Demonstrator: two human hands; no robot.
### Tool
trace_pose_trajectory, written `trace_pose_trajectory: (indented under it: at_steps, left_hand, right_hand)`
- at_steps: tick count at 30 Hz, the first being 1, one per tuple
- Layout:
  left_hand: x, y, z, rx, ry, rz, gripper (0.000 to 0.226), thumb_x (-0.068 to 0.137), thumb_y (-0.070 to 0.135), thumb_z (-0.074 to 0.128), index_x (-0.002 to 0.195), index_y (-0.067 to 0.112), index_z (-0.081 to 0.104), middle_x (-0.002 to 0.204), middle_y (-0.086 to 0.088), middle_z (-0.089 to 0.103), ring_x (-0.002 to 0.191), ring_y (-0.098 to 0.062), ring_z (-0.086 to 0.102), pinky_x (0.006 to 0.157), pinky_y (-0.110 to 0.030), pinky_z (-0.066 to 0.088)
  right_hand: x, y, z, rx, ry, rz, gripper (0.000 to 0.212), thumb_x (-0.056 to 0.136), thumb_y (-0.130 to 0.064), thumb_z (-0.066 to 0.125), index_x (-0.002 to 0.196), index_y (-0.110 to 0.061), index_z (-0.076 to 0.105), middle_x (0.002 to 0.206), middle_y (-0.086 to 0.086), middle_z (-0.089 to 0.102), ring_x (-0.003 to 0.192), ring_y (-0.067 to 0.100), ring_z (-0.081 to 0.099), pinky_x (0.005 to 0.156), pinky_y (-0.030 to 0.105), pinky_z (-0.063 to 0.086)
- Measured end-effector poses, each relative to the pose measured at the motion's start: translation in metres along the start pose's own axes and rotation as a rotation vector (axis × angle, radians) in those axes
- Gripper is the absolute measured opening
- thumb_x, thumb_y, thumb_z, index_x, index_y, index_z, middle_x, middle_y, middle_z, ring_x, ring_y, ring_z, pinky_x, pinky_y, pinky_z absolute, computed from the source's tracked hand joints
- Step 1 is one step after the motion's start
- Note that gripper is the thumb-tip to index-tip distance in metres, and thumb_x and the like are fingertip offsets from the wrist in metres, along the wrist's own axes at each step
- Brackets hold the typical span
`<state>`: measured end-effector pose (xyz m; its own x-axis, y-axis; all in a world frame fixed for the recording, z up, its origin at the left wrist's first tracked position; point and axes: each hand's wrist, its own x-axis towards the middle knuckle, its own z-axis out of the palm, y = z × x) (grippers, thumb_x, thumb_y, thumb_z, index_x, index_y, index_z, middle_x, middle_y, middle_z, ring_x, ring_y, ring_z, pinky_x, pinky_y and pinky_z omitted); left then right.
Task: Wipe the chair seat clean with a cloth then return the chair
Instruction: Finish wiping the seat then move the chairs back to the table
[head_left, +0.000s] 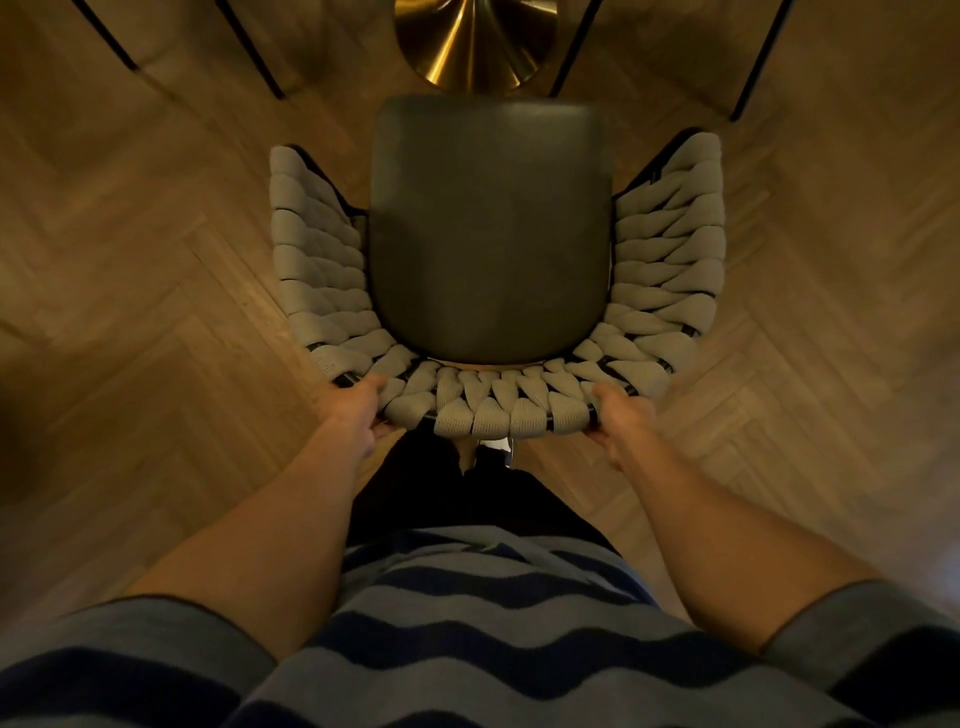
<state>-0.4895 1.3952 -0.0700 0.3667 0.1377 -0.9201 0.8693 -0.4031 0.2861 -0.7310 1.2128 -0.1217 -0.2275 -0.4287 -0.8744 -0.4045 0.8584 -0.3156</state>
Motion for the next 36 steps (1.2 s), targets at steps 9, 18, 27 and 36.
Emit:
trace_pose_trajectory:
  at_steps: [9, 18, 27, 36]
  left_hand:
    - [0.019, 0.076, 0.014, 0.013, -0.019, 0.079, 0.038, 0.094, 0.011, 0.061, 0.13, 0.01, 0.048, 0.117, -0.012, 0.056, 0.103, -0.031, 0.062, 0.084, -0.053, 0.056]
    - [0.054, 0.194, 0.037, 0.024, -0.056, 0.053, 0.027, 0.096, 0.012, 0.059, 0.12, 0.01, 0.048, 0.113, -0.012, 0.055, 0.079, -0.026, 0.062, 0.062, -0.048, 0.059]
    - [0.08, 0.266, 0.059, 0.056, -0.061, 0.027, 0.03, 0.092, 0.013, 0.064, 0.12, 0.009, 0.053, 0.099, -0.01, 0.058, 0.082, -0.028, 0.064, 0.06, -0.048, 0.06]
    - [0.08, 0.274, 0.074, 0.002, -0.088, 0.062, 0.04, 0.089, 0.02, 0.07, 0.124, 0.013, 0.053, 0.114, -0.007, 0.062, 0.092, -0.025, 0.065, 0.071, -0.046, 0.06]
  right_hand:
    - [0.006, -0.064, 0.05, -0.041, -0.03, -0.048, 0.054, 0.083, -0.025, 0.076, 0.13, -0.005, 0.057, 0.117, 0.017, 0.067, 0.097, 0.033, 0.07, 0.073, 0.05, 0.064]
    - [0.003, -0.174, 0.125, 0.022, -0.099, -0.023, 0.036, 0.093, -0.014, 0.07, 0.125, -0.007, 0.056, 0.102, 0.013, 0.067, 0.092, 0.029, 0.07, 0.075, 0.044, 0.062]
    - [0.006, -0.24, 0.16, 0.011, -0.133, 0.022, 0.037, 0.1, -0.008, 0.059, 0.137, -0.004, 0.053, 0.09, 0.01, 0.061, 0.081, 0.025, 0.065, 0.086, 0.043, 0.056]
    - [0.008, -0.262, 0.152, -0.032, -0.172, 0.045, 0.037, 0.099, -0.021, 0.065, 0.131, -0.008, 0.054, 0.114, 0.013, 0.067, 0.091, 0.025, 0.069, 0.05, 0.031, 0.055]
